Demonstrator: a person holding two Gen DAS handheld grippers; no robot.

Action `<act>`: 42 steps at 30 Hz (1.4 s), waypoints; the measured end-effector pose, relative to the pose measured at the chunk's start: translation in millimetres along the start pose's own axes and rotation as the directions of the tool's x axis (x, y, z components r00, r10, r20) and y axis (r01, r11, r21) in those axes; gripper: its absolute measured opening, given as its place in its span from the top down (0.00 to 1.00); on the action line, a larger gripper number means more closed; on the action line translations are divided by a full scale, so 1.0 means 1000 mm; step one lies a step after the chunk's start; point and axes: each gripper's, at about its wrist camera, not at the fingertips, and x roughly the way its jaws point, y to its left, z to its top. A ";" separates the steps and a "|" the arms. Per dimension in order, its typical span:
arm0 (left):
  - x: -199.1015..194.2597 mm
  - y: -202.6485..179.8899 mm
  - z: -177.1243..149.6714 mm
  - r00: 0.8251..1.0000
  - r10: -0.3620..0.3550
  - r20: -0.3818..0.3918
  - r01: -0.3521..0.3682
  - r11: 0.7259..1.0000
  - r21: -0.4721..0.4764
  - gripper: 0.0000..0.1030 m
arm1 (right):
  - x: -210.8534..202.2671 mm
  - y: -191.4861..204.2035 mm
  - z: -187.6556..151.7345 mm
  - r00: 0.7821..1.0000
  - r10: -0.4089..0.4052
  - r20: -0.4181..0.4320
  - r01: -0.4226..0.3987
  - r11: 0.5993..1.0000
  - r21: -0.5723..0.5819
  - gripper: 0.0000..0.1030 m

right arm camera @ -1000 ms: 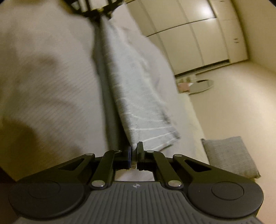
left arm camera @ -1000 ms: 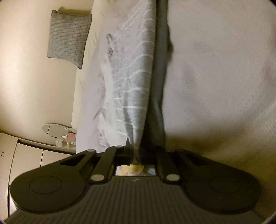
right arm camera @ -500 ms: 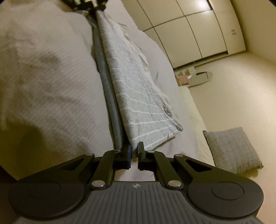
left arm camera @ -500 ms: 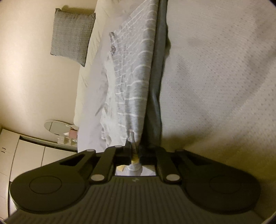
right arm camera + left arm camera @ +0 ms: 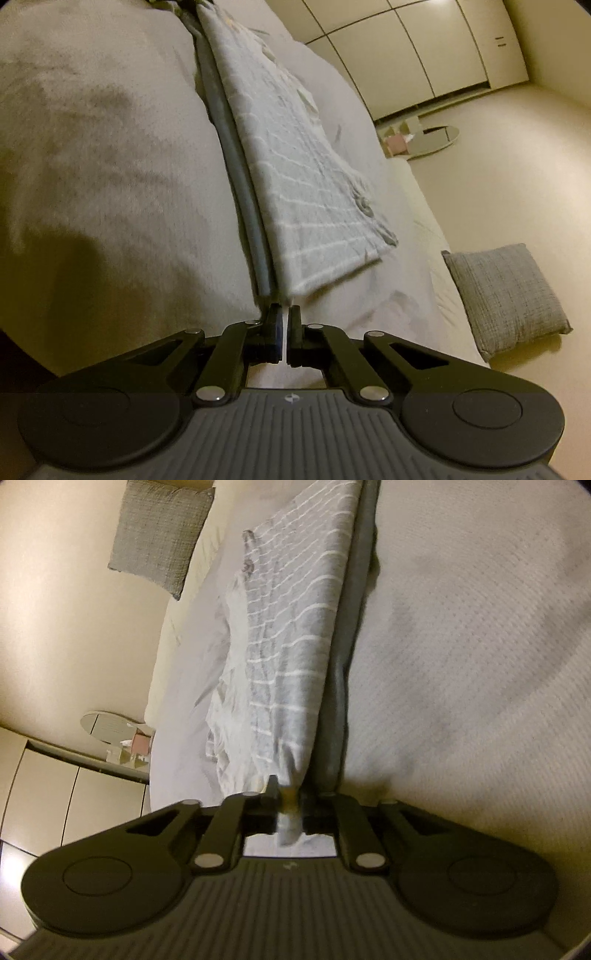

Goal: Fold clothes

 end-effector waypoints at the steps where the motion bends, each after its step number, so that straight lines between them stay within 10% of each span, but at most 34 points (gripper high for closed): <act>1: -0.002 0.001 -0.001 1.000 0.007 0.000 -0.007 1.000 -0.003 0.83 | -0.003 0.000 -0.002 1.000 -0.006 0.002 0.006 1.000 0.000 1.00; 18: -0.038 0.010 0.021 0.980 0.005 0.200 0.007 0.998 -0.055 0.70 | -0.020 0.011 0.034 0.995 -0.002 0.097 0.001 1.000 0.007 0.85; 23: -0.025 0.040 0.033 0.970 -0.025 0.241 0.097 0.952 -0.290 0.68 | -0.024 0.008 0.037 0.995 0.019 0.097 -0.022 0.999 0.029 0.85; 26: -0.017 0.052 0.034 0.973 -0.037 0.229 0.127 0.912 -0.391 0.68 | -0.035 0.004 0.040 0.992 0.016 0.125 -0.025 0.997 0.071 0.85; 31: 0.008 0.047 0.030 0.988 -0.071 0.140 0.118 0.921 -0.371 0.68 | -0.041 -0.005 0.059 0.987 -0.012 0.162 -0.016 0.986 0.166 0.85; 42: 0.007 0.049 -0.014 0.996 -0.088 0.009 0.082 0.877 -0.473 0.68 | -0.013 -0.025 0.037 0.995 0.096 0.024 -0.098 0.921 0.378 0.86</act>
